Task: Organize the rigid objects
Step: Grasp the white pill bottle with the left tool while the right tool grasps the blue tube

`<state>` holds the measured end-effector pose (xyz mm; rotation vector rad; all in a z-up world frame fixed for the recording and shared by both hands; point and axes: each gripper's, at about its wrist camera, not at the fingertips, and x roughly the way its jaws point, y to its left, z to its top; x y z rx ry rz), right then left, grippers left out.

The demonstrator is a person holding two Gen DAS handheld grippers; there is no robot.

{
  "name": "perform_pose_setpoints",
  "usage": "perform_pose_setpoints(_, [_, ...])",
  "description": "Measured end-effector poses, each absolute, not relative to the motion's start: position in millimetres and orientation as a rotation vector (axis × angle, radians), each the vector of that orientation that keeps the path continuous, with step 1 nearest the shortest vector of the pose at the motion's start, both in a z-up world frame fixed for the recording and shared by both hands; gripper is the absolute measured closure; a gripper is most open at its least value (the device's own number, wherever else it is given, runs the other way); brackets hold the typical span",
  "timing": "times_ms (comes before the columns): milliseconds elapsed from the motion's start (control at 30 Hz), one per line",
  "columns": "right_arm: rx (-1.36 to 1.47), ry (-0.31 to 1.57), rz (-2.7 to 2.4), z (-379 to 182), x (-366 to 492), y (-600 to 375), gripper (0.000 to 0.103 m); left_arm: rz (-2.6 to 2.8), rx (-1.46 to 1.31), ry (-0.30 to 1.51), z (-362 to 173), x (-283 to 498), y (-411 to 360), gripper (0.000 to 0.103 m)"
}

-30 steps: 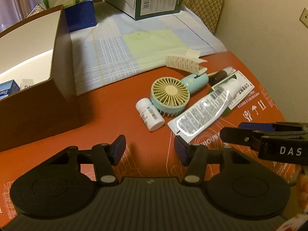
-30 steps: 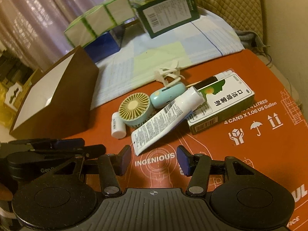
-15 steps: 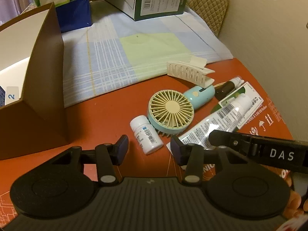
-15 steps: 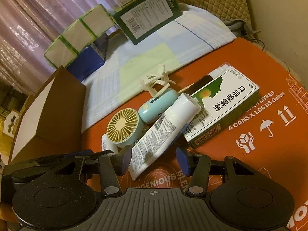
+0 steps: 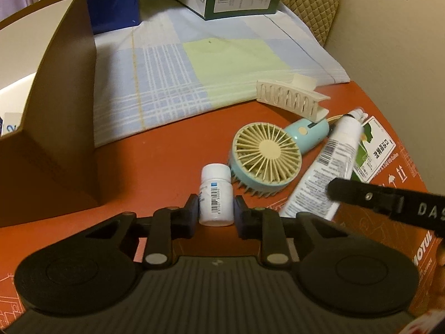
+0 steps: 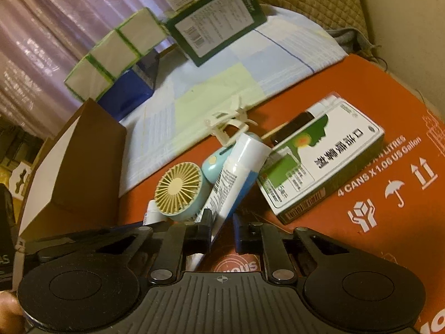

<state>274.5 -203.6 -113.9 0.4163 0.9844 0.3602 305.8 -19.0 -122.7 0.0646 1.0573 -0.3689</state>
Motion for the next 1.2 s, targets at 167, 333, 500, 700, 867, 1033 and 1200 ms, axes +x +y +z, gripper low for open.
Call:
perform_pose_setpoints(167, [0.301, 1.008, 0.403, -102, 274, -197, 0.100, -0.365, 0.091, 1.058, -122, 295, -11, 0.081])
perform_pose_setpoints(333, [0.151, 1.043, 0.446, -95, 266, -183, 0.100, -0.359, 0.086, 1.069, -121, 283, -2, 0.081])
perform_pose_setpoints(500, [0.119, 1.043, 0.476, -100, 260, -172, 0.099, -0.358, 0.088, 1.074, -122, 283, -2, 0.081])
perform_pose_setpoints(700, [0.019, 1.063, 0.391, -109, 266, -158, 0.094, -0.350, 0.109, 1.069, -124, 285, -4, 0.080])
perform_pose_setpoints(867, [-0.022, 1.064, 0.346, -115, 270, -157, 0.092, -0.351, 0.104, 1.072, -124, 289, -4, 0.080])
perform_pose_setpoints(1033, [-0.038, 1.028, 0.370, -114, 270, -158, 0.055, -0.351, 0.106, 1.071, -124, 292, -4, 0.080])
perform_pose_setpoints(1200, [-0.054, 0.999, 0.379, -119, 273, -154, 0.052, -0.349, 0.112, 1.066, -125, 295, -4, 0.080])
